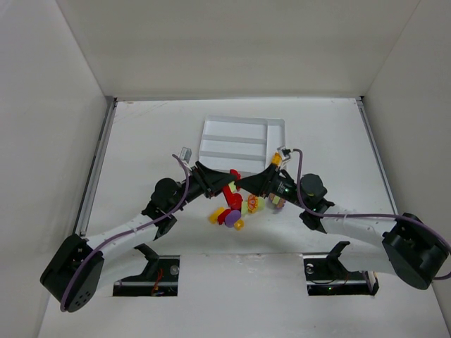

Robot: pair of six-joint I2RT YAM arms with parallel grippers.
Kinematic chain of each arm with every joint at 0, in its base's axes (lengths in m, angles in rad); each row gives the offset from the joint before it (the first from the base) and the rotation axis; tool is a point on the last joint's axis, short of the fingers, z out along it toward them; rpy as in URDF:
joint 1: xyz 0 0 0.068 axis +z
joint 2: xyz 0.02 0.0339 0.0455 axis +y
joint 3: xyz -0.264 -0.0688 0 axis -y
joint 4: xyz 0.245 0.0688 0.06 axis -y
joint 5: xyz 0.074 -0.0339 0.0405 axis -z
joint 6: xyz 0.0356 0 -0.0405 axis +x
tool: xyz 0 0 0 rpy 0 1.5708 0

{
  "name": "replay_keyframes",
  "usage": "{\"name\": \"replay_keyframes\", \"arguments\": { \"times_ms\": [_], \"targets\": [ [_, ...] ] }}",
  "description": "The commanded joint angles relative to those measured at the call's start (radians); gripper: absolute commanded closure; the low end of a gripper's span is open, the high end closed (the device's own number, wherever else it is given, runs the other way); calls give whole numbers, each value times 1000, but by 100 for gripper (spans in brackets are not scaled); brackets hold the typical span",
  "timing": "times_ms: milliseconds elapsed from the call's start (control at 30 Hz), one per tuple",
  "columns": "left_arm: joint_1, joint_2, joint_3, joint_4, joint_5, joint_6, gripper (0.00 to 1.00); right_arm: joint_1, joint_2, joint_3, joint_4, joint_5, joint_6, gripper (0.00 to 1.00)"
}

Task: Sort the legos into containers by color

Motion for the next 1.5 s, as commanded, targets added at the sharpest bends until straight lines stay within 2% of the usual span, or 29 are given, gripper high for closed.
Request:
{"name": "replay_keyframes", "arguments": {
  "times_ms": [0, 333, 600, 900, 1233, 1467],
  "targets": [
    [1, -17, 24, 67, 6, -1, 79, 9, -16, 9, 108, -15, 8, 60],
    [3, -38, 26, 19, -19, 28, 44, -3, -27, -8, 108, -1, 12, 61],
    [23, -70, 26, -14, -16, 51, 36, -17, -29, -16, 108, 7, 12, 61],
    [83, -173, -21, -114, -10, 103, 32, -69, -30, -28, 108, 18, 44, 61],
    [-34, -158, -5, -171, -93, 190, 33, -63, -6, -17, 108, 36, 55, 61],
    [-69, -136, 6, -169, -162, 215, 39, -63, -10, -16, 108, 39, 66, 61]
  ]
}}
